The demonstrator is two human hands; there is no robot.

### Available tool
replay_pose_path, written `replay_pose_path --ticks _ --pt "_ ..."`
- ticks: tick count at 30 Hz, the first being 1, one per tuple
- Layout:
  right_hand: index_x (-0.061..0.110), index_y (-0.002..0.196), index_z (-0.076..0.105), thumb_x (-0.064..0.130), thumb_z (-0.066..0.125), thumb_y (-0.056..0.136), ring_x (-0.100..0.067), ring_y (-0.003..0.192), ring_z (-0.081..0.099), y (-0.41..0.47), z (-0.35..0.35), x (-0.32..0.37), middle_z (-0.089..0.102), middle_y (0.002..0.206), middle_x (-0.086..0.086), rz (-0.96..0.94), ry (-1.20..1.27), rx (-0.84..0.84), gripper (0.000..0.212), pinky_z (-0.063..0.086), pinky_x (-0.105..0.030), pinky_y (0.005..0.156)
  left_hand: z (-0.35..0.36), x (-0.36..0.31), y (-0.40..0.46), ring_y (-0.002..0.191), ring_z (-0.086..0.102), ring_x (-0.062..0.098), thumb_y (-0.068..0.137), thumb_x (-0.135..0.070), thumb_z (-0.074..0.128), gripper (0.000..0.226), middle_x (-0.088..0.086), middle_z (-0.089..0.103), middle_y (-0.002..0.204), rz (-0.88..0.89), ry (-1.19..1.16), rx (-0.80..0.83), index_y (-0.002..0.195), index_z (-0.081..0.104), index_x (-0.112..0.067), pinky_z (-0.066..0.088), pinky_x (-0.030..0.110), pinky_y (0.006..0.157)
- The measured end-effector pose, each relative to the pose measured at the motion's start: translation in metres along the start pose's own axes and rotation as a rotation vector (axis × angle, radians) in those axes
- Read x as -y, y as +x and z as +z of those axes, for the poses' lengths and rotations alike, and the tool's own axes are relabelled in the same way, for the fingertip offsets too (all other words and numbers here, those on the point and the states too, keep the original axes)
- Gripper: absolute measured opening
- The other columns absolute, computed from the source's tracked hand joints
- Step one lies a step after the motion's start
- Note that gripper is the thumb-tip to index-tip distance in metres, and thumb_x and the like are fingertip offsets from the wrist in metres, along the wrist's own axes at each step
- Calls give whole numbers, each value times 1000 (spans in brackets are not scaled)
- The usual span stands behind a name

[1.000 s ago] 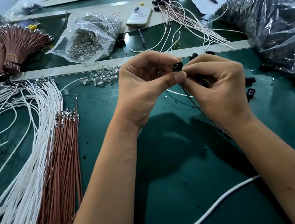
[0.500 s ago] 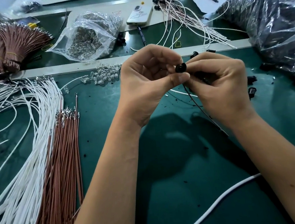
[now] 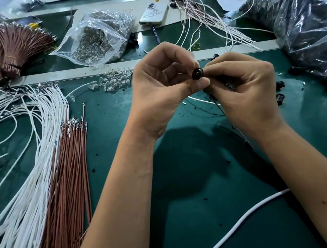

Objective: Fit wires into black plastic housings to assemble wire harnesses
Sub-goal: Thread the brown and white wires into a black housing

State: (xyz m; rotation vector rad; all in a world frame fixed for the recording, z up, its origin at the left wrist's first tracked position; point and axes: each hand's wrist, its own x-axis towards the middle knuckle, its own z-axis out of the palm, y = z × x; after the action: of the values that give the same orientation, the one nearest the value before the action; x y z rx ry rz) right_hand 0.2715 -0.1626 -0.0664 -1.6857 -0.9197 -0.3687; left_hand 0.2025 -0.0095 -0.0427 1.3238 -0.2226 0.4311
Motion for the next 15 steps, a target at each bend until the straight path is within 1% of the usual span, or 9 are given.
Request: replay_pose_path --ticks 2,4,9,15 --pt "9 96 80 9 79 91 -15 80 70 0 0 0 74 89 -6 -3 0 -3 5 52 -28 72 0 0 0 77 57 17 67 24 74 43 11 55 86 -1 3 0 86 52 -7 50 28 76" --pt "10 96 80 9 78 91 -15 79 69 0 0 1 73 88 -5 -5 -2 3 5 52 -28 70 0 -1 0 77 56 18 67 23 75 43 11 55 86 -2 2 -3 86 51 -7 50 29 75" --pt "5 95 81 11 78 92 -22 79 70 -1 1 0 74 89 -8 14 6 5 8 54 -39 68 0 -2 0 76 56 19 66 21 78 44 11 56 86 4 18 -23 87 51 -7 50 32 76" --pt "5 96 81 10 77 92 -23 80 70 -2 1 -1 74 90 -8 16 10 9 8 56 -43 69 0 -2 0 76 56 20 65 20 79 44 11 57 86 -1 31 -17 87 51 -6 50 33 77"
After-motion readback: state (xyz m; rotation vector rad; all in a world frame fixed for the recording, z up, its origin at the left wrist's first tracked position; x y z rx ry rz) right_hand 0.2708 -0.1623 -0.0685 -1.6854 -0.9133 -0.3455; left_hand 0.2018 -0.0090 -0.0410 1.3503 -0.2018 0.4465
